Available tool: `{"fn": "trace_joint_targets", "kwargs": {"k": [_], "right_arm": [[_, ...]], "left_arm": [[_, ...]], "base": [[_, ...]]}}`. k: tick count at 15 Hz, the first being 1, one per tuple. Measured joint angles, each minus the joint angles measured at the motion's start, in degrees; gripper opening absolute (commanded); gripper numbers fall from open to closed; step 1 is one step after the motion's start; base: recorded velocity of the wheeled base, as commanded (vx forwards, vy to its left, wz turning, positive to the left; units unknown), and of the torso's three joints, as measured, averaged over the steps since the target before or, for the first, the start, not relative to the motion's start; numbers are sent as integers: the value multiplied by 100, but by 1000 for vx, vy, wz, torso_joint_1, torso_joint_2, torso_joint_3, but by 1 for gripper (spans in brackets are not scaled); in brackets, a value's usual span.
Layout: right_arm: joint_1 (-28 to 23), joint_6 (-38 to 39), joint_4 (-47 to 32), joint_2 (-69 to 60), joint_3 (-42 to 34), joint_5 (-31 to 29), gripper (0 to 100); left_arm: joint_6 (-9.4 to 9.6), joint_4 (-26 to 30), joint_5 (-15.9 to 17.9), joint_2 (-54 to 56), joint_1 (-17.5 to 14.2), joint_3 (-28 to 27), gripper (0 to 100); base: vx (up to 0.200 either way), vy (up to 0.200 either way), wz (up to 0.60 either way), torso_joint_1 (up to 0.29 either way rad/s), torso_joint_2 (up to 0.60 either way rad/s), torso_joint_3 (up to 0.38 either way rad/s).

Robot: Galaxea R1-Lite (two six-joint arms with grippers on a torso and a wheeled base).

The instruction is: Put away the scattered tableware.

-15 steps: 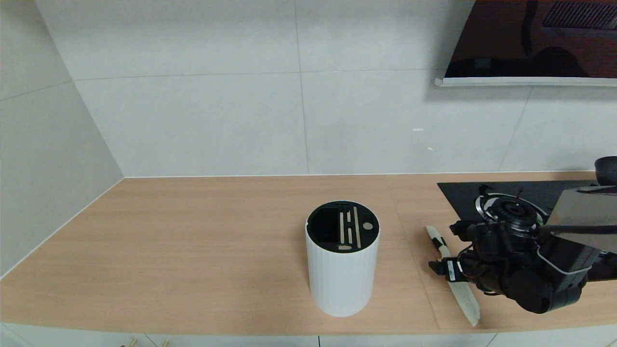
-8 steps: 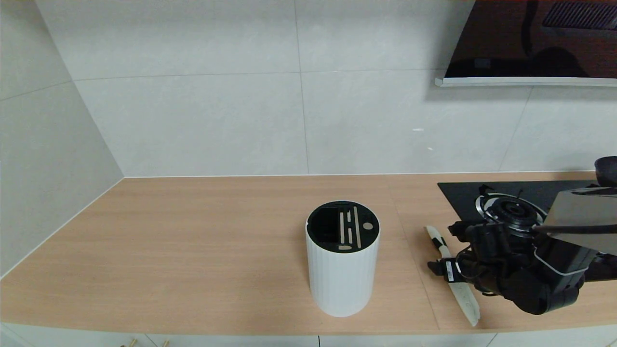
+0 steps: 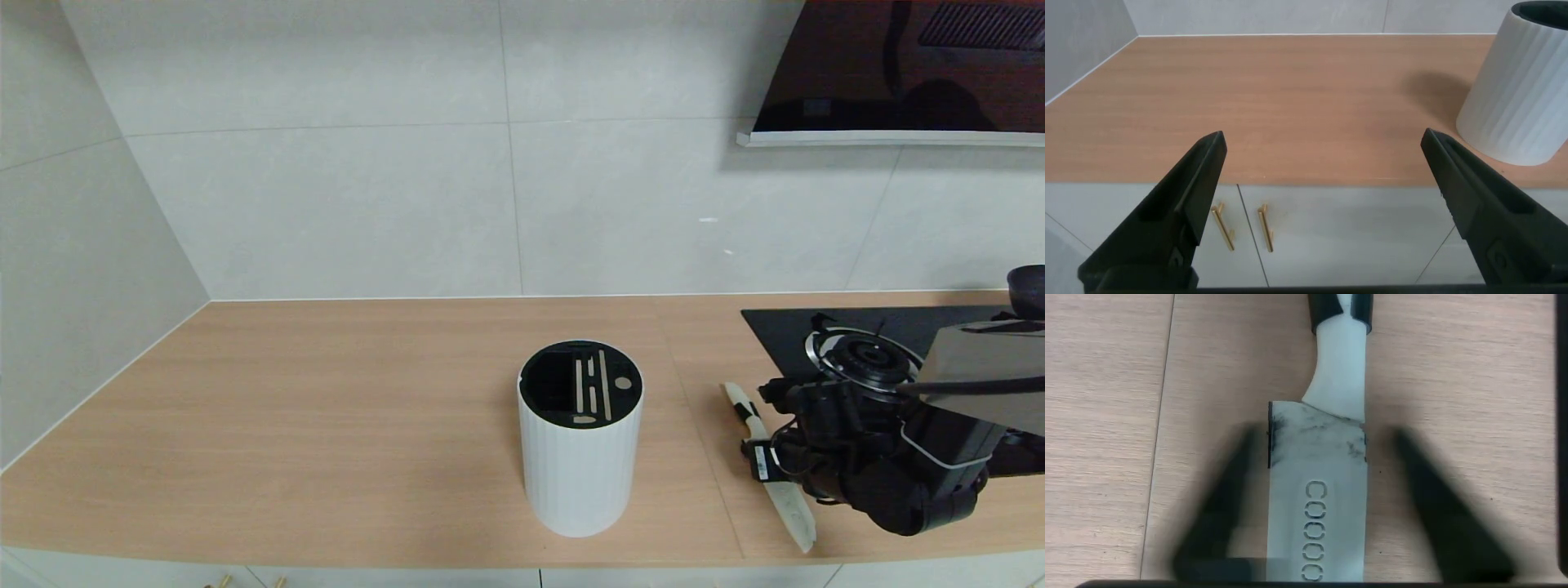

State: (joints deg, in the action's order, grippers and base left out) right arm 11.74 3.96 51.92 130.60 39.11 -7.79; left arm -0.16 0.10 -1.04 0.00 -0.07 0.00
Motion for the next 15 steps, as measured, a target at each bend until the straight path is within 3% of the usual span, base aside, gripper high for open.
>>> {"fn": "trace_joint_targets", "kwargs": {"k": [9, 15], "right_arm": [[5, 9, -41, -108, -35, -171, 0], [29, 11, -38, -929, -229, -222, 0]], "left_arm": [[5, 0, 2, 2, 0, 0, 100], [13, 0, 0, 2, 0, 0, 100]], "base": [[0, 0, 0, 0, 0, 0], [0, 0, 0, 0, 0, 0]]}}
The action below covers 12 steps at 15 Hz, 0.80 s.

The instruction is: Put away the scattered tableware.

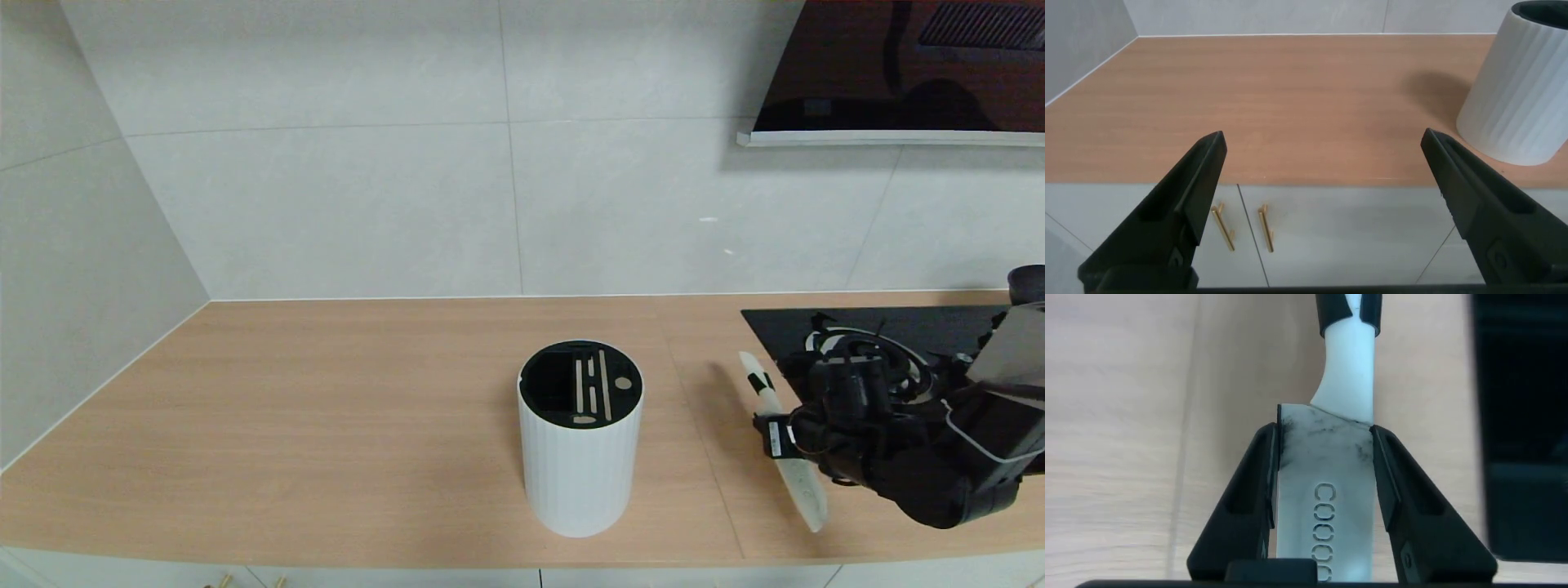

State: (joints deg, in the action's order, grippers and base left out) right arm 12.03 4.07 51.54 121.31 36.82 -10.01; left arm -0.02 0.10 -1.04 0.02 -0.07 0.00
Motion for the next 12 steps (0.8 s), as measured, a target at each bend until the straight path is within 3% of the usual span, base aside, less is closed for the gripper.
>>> {"fn": "trace_joint_targets", "kwargs": {"k": [7, 9, 12], "right_arm": [[174, -20, -45, -1417, -187, -26, 0], [299, -33, -101, -1812, -27, -24, 0], [555, -44, -436, -2188, 566, -9, 0]], "left_arm": [[122, 33, 161, -10, 2, -66, 100], [57, 224, 628, -126, 38, -501, 100], [-57, 668, 1496, -914, 165, -1596, 100]], "base": [[0, 0, 0, 0, 0, 0], [0, 0, 0, 0, 0, 0], [0, 0, 0, 0, 0, 0]]}}
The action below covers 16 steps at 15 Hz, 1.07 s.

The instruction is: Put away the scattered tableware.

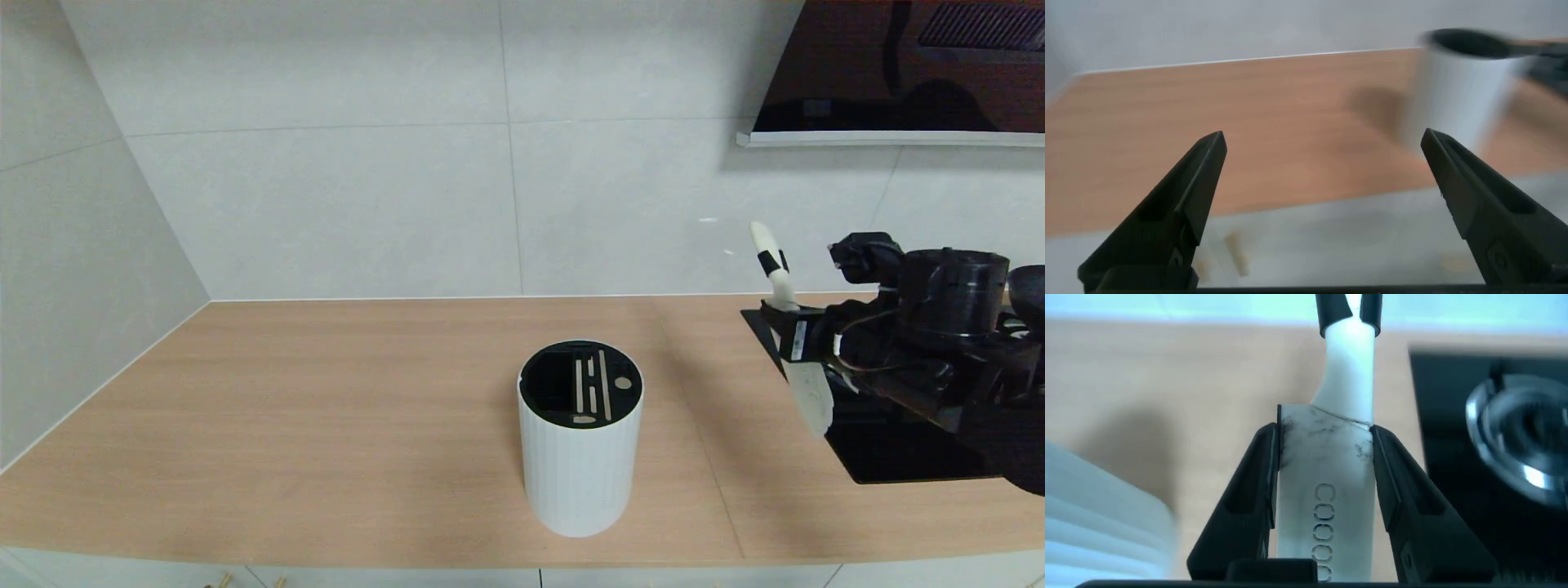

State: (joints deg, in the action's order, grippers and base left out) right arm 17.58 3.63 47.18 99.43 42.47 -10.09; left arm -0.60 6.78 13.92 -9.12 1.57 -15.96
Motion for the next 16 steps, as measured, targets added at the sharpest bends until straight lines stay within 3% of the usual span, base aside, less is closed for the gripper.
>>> {"fn": "trace_joint_targets", "kwargs": {"k": [2, 6, 8, 10, 11, 12, 13, 14, 15, 16], "right_arm": [[321, 2, -202, -133, 490, 0, 0], [896, -13, -323, -172, 929, 13, 0], [1067, -13, -508, -163, 1196, 22, 0], [1381, -13, -607, -135, 1336, 2, 0], [1556, -22, -599, -100, 1293, -20, 0], [1668, -38, -599, -63, 1226, -24, 0], [1731, -44, -591, -34, 1193, -24, 0], [1797, -66, -580, -21, 1169, -38, 0], [1949, -88, -580, -21, 1130, -79, 0], [2161, -101, -583, -26, 1086, -195, 0]], "left_arm": [[-30, 129, 463, -968, 54, -735, 100], [-57, 35, 1000, -3423, 228, -2291, 100], [-68, -511, 1059, -4629, 575, -2855, 100], [-143, -1195, 841, -5632, 1083, -3220, 100], [-336, -1755, 627, -6081, 1428, -3318, 100], [-701, -2328, 514, -6404, 1708, -3290, 100], [-1056, -2681, 463, -6665, 1924, -3178, 100], [-1273, -2900, 446, -6883, 2083, -3098, 100], [-1686, -3463, 428, -7097, 2254, -3067, 100], [-2277, -4072, 402, -7340, 2483, -3018, 100]], "base": [[0, 0, 0, 0, 0, 0], [0, 0, 0, 0, 0, 0], [0, 0, 0, 0, 0, 0], [0, 0, 0, 0, 0, 0], [0, 0, 0, 0, 0, 0], [0, 0, 0, 0, 0, 0], [0, 0, 0, 0, 0, 0], [0, 0, 0, 0, 0, 0], [0, 0, 0, 0, 0, 0], [0, 0, 0, 0, 0, 0]]}}
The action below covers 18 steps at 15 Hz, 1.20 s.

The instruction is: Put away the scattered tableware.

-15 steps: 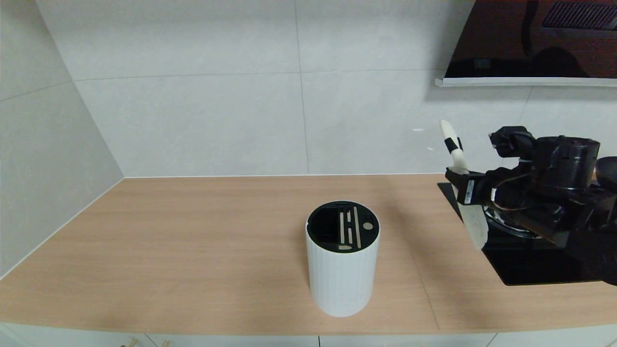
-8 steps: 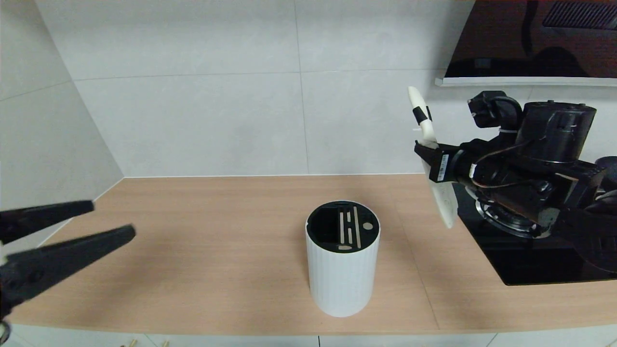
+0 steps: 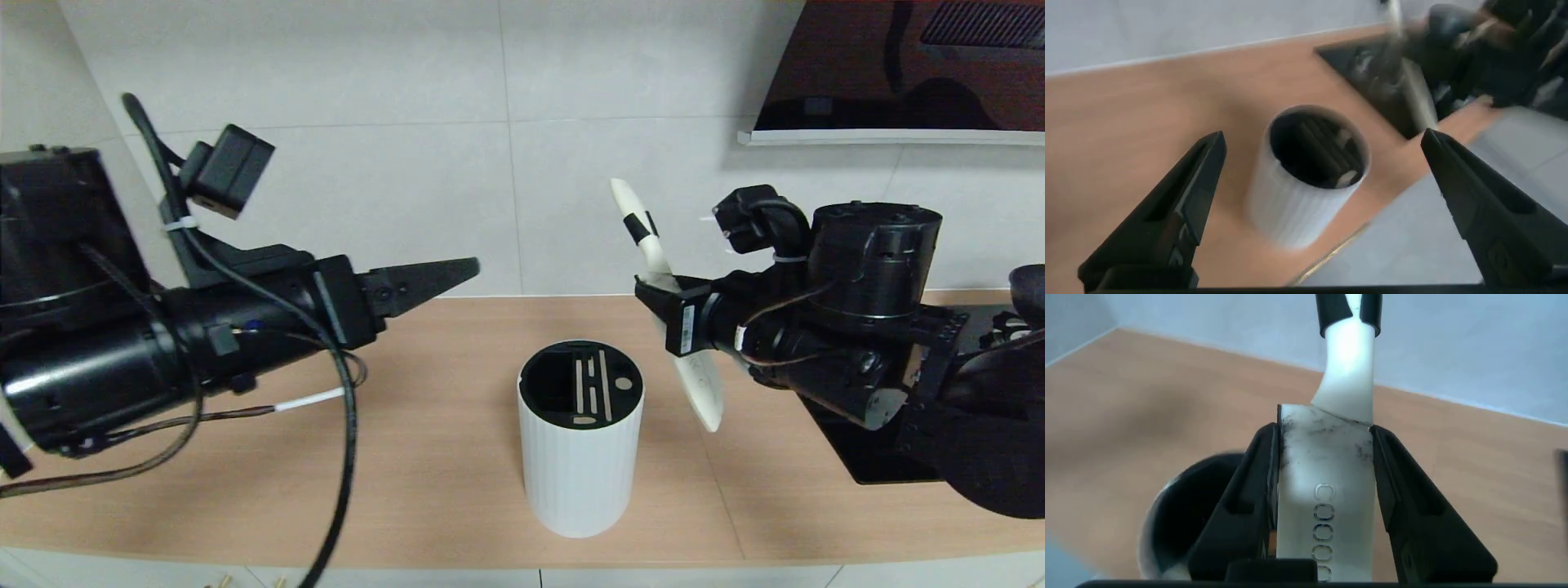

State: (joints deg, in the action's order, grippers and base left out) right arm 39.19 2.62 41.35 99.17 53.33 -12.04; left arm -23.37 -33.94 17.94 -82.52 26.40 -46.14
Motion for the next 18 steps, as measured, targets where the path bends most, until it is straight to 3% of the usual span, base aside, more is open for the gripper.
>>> {"fn": "trace_joint_targets", "kwargs": {"k": [2, 3, 5, 8, 12, 18], "right_arm": [[295, 2, 74, -28, -61, -224, 0], [422, 13, 112, -44, -116, -260, 0], [639, 24, 160, -79, -205, -286, 0], [934, 22, 296, -179, -350, -390, 0], [1133, 33, 301, -218, -413, -388, 0], [1369, 115, 405, -174, -419, -388, 0]], "left_arm": [[-824, -695, -29, -347, 297, 37, 100], [-1106, -802, -16, -436, 378, 37, 100], [-1402, -897, -38, -555, 512, -9, 100], [-1424, -1213, -174, -772, 675, -57, 100], [-1399, -1552, -963, -1243, 936, -297, 100], [-1410, -1629, -985, -1481, 1174, -396, 100]], "base": [[0, 0, 0, 0, 0, 0], [0, 0, 0, 0, 0, 0], [0, 0, 0, 0, 0, 0], [0, 0, 0, 0, 0, 0], [0, 0, 0, 0, 0, 0], [0, 0, 0, 0, 0, 0]]}}
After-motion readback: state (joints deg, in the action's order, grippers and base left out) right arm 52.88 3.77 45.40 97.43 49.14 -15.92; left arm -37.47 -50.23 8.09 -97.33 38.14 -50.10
